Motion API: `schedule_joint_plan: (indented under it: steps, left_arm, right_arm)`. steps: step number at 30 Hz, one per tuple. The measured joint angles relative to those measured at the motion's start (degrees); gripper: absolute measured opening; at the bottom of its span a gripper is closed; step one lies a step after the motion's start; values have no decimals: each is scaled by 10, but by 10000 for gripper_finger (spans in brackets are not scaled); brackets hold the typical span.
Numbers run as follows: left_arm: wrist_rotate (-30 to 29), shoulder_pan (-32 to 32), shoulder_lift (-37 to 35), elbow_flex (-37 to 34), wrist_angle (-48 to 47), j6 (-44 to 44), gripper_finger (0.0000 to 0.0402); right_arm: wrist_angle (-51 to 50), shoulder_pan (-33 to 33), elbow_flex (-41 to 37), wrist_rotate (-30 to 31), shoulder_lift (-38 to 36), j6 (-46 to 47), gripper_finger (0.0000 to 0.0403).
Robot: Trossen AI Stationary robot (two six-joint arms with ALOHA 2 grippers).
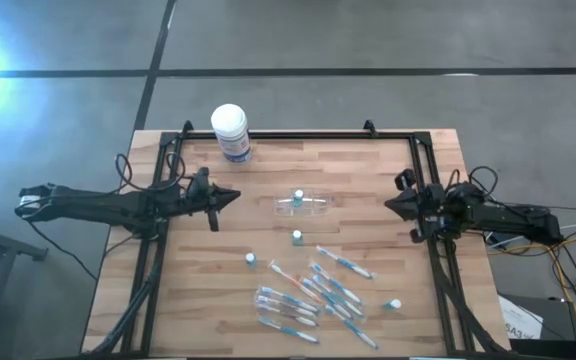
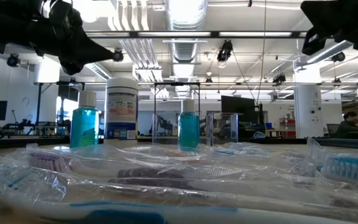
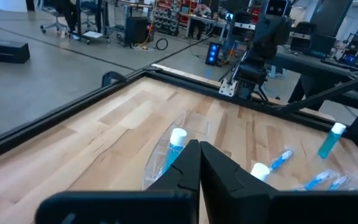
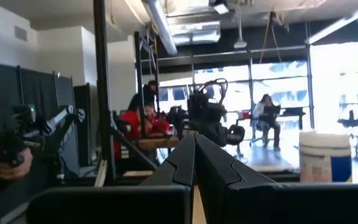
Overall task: Pick & Place toothbrushing station
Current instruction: Put the blue mouthwash in the transparent organizer
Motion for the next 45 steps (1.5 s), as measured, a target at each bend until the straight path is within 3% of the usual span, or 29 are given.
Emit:
schedule_joint_plan:
  steps: [5,8,11,14,17,21,27,34,39,45]
  left_arm:
    - [-2,-8,0,29,-21,-19,3]
    - [-3,-24,14,87,-96,-36,3]
    - [-41,-61,49,173,-200,-58,3]
    - [-128,-120,104,283,-339,-90,2]
    - [-217,-173,175,407,-528,-178,4]
    - [-252,-222,282,555,-752,-324,25]
    - [-200,-259,449,709,-934,-437,78]
    - [-83,-264,593,814,-1019,-435,166]
    - [-50,-268,626,826,-1010,-384,225]
    - [-30,-271,589,793,-926,-354,275]
  right_arm:
    - [-15,0,-2,0,-5,-6,8]
    - [-28,0,-2,0,-2,-7,8]
    - [-39,0,-2,0,0,6,8]
    - [-39,0,-2,0,-1,26,8]
    - [-45,0,-2,0,-1,13,8]
    - [-48,0,-1,0,-1,-9,8]
    - [-69,0,21,0,-1,-7,8]
    - [-92,0,26,-1,0,15,8]
    - [-109,0,25,-1,0,21,8]
    - [-120,0,21,-2,0,21,8]
